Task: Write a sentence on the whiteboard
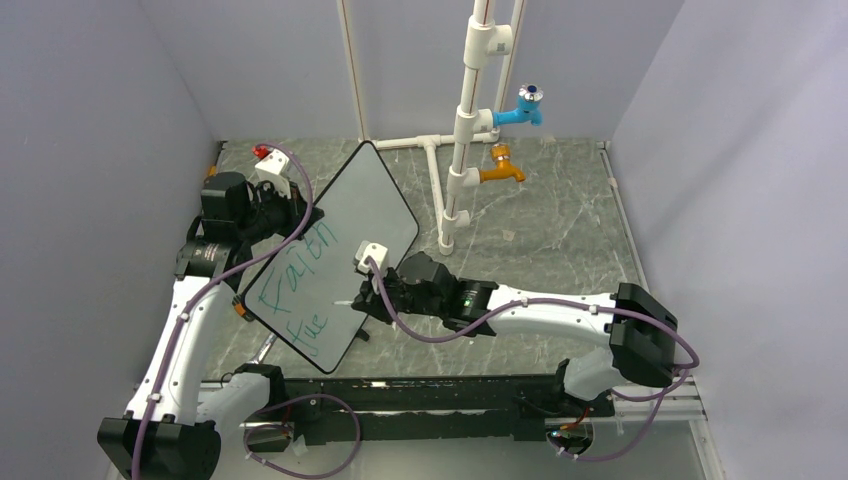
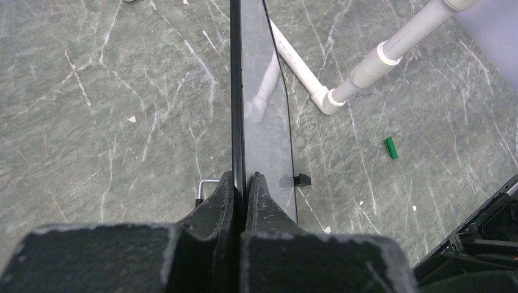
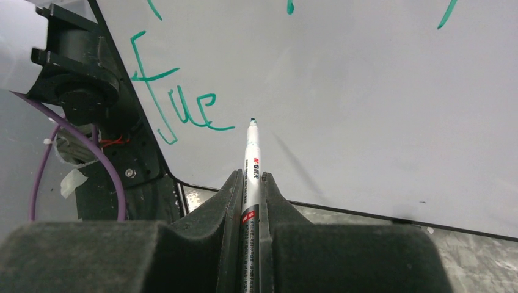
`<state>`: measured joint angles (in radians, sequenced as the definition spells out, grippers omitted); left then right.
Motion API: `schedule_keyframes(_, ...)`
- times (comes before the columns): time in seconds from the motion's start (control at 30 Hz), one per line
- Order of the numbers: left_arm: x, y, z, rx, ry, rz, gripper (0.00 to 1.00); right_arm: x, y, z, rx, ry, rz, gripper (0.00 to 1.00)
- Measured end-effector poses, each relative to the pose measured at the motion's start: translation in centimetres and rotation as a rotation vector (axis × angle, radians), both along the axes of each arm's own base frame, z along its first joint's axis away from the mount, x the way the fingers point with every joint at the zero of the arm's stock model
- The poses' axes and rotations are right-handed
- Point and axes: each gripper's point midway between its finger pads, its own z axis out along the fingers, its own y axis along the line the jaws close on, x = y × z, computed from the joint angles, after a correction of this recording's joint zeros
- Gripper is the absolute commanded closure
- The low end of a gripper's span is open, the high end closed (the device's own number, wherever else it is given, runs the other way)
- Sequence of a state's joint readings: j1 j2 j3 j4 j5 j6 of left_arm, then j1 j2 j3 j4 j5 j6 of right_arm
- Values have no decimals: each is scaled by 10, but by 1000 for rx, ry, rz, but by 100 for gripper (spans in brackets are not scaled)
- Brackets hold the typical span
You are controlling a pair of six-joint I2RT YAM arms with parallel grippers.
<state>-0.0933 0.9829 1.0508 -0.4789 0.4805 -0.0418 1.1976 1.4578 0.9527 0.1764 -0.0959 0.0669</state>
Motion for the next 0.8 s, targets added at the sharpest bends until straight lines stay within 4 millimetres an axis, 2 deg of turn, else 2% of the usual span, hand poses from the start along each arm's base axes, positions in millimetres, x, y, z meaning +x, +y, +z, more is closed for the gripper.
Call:
schedule_keyframes(0.4, 0, 0, 0, 0, 0, 0, 100, -3, 4, 6, 22, -8, 42, 100)
schedule_keyframes(0.8, 0, 0, 0, 0, 0, 0, 100, 2, 28, 24, 59, -29, 69, 100)
